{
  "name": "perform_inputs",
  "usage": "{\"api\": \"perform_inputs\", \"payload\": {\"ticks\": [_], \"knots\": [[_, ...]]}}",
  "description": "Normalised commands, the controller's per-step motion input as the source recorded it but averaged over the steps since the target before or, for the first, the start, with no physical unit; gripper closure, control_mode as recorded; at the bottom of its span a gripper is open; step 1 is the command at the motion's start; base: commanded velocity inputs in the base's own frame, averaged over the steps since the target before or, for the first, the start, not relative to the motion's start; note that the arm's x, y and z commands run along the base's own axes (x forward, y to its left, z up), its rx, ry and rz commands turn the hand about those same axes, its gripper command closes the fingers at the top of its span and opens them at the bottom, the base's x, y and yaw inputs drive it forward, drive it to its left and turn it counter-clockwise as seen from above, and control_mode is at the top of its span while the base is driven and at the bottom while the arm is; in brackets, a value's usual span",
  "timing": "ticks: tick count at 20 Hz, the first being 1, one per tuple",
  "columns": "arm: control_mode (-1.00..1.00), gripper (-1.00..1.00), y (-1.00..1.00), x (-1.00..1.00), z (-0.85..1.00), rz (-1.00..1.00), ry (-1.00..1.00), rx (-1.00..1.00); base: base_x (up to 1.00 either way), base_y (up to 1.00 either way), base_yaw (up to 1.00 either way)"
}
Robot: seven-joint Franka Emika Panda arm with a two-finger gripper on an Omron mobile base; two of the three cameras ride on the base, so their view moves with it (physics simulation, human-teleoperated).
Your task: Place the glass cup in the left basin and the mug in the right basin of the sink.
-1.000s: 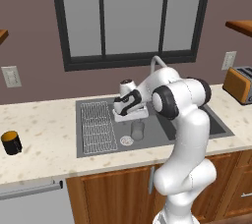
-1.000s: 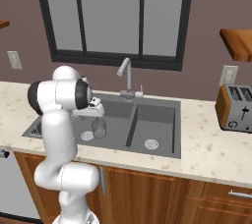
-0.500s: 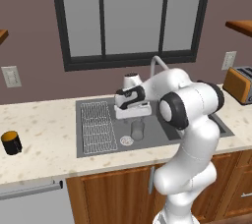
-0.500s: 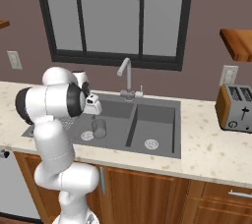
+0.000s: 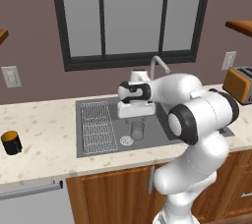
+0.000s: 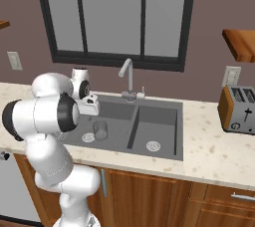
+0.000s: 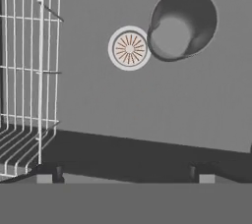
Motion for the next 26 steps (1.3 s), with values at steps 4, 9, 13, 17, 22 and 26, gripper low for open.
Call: {"api": "perform_inputs", "payload": {"ticks": [4,9,13,17,22,26], "knots": [[-1.0,-1.0,0.08,-0.43,0.33,0.15,0.0,0.11,0.0,0.0,0.0],[-1.0,-1.0,0.08,-0.43,0.39,0.15,0.0,0.1,0.0,0.0,0.0],[-1.0,-1.0,0.13,-0.44,0.35,0.18,0.0,0.06,0.0,0.0,0.0],[-1.0,-1.0,0.18,-0.42,0.24,0.17,0.0,0.03,0.0,0.0,0.0],[-1.0,-1.0,0.19,-0.39,0.16,0.19,-0.03,0.03,0.0,0.0,0.0],[-1.0,-1.0,0.16,-0.36,0.22,0.09,-0.07,0.1,0.0,0.0,0.0]]}}
